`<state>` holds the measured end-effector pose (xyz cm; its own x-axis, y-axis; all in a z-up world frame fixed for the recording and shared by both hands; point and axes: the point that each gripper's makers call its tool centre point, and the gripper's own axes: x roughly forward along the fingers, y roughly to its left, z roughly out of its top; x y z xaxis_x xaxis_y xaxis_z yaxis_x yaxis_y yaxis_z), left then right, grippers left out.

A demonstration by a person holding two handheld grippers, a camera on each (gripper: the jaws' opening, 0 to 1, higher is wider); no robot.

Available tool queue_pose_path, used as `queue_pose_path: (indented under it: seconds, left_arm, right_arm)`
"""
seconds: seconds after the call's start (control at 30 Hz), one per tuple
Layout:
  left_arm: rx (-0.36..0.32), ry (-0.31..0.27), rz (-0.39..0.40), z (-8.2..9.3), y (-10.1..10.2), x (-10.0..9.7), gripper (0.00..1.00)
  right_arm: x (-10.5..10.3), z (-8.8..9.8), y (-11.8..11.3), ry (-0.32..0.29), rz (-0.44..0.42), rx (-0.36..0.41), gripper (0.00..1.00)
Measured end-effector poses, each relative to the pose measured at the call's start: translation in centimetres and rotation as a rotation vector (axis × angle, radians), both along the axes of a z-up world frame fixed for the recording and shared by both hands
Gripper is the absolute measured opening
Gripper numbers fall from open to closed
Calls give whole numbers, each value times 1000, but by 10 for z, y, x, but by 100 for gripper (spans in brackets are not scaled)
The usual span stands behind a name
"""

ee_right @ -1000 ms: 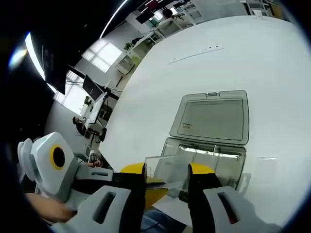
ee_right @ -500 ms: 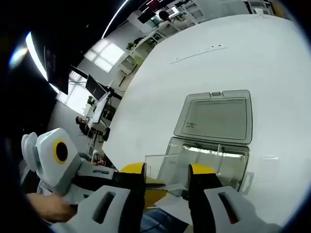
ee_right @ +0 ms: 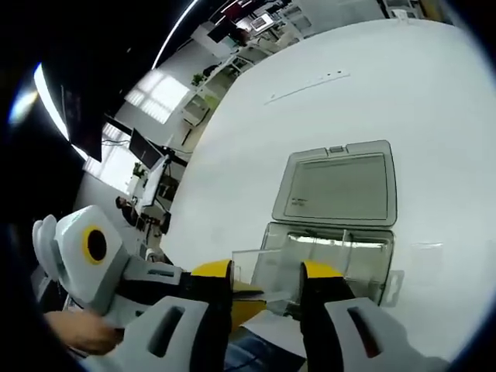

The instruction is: Insert the divider into the dual guide fixture by aligning both edges with the guide slots and pushing it downward to the bottom, including one-sided entry, uneven engagement, binding, and posture correction.

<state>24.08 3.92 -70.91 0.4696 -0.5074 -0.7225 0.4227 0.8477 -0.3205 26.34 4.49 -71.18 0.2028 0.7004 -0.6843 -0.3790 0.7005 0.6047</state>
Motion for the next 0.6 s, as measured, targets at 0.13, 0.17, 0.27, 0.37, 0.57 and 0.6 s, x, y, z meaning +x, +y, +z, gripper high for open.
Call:
queue_pose_path:
  seconds: [0.13, 0.17, 0.27, 0.37, 0.57, 0.6]
  left_arm:
    - [17, -2, -42, 0, 0, 2, 0]
    - [11, -1, -48, 0, 1, 4, 0]
    - [-3, 12, -62, 1, 0, 2, 0]
    - [-8, 22, -82, 0, 0, 1, 0]
    - [-25, 35, -107, 1, 4, -4, 0]
    - [-32, 39, -112, 1, 5, -4, 0]
  right_arm:
    - [3, 0, -1, 1, -14, 2, 31]
    - [3, 0, -1, -1, -16, 3, 31]
    - [2, 0, -2, 13, -17, 17, 32]
    - [-1, 0, -4, 17, -6, 35, 32]
    - [-8, 4, -4, 25, -19, 84, 32]
    - [-9, 6, -5, 27, -19, 94, 32]
